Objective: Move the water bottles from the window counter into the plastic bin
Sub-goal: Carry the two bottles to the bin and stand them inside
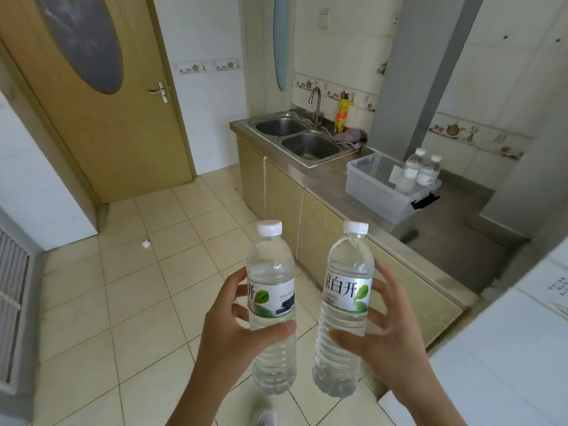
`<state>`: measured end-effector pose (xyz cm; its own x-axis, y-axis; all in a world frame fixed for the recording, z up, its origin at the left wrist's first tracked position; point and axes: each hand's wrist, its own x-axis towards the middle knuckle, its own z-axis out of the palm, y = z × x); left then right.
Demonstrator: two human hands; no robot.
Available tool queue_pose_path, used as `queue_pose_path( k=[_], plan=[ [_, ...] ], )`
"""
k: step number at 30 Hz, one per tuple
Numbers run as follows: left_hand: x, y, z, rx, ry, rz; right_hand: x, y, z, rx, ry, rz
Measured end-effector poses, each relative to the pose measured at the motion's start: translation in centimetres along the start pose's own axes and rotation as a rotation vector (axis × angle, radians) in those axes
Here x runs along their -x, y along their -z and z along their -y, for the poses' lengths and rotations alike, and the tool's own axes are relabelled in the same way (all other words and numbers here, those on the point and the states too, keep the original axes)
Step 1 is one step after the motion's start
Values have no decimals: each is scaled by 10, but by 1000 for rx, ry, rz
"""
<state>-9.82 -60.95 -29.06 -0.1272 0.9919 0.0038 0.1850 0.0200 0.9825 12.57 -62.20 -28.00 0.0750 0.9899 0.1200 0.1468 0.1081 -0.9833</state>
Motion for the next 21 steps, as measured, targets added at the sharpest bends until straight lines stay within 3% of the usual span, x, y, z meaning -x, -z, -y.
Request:
queue_pose_path(
  k=[9,21],
  plan=[
    [-208,-48,2,-4,-17,102,-185,-6,-35,45,-9,-145],
    [-435,-189,-43,54,-65,453,-375,68,-70,92,-13,-480]
  ],
)
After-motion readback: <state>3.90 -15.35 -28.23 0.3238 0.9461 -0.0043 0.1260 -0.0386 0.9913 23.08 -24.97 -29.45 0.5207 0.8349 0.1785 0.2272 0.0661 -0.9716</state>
